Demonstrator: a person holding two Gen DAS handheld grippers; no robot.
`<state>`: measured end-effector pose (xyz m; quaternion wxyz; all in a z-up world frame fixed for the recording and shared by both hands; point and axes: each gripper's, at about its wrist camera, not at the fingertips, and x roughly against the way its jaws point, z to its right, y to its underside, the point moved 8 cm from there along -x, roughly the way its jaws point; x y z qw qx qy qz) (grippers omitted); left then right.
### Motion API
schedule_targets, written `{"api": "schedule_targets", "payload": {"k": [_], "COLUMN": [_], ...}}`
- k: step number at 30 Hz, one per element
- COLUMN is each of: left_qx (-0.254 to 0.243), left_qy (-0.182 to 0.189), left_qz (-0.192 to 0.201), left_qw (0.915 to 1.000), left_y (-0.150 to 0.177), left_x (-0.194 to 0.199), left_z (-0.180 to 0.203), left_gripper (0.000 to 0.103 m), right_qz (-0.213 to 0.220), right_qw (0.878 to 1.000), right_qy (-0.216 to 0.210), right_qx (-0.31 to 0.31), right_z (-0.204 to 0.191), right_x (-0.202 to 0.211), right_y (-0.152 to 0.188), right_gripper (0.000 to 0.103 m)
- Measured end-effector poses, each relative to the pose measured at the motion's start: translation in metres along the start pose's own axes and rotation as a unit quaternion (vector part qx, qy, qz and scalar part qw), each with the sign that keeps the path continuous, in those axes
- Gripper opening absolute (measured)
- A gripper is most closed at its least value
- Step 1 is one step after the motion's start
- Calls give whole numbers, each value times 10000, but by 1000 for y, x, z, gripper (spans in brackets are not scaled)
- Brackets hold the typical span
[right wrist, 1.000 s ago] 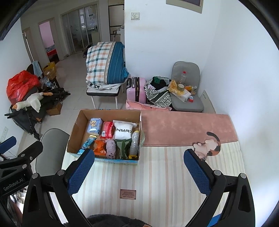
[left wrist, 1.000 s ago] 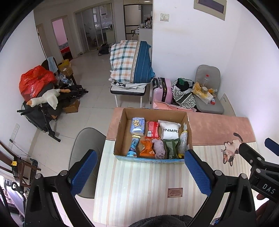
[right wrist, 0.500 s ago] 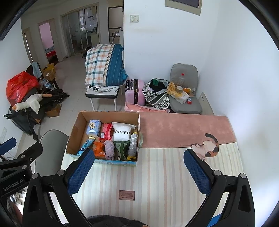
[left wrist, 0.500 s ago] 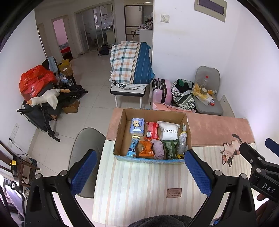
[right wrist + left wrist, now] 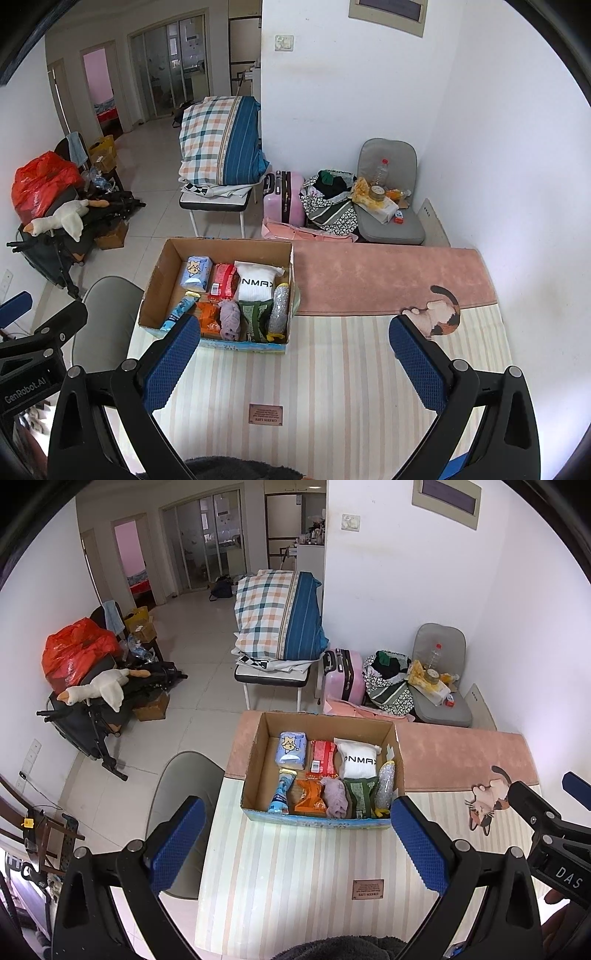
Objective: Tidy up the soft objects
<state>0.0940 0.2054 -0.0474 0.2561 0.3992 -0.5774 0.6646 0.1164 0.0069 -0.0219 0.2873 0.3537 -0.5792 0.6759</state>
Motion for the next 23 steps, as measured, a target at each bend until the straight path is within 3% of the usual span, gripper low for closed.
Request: {"api": "schedule_targets", "payload": {"k": [23], "left_qx": [67], "left_qy": [21], "left_qz": [-7], "left_qw": [10000], "left_y": [2], "left_x": [4], "left_z": [-5], "left_gripper": [103], "right_qz": [38], "right_qw": [10000], "right_qy": [-9], "right_qx": [83], "right_z": [-2], "right_x": [6], "right_y": [-3], "right_gripper": [103]}}
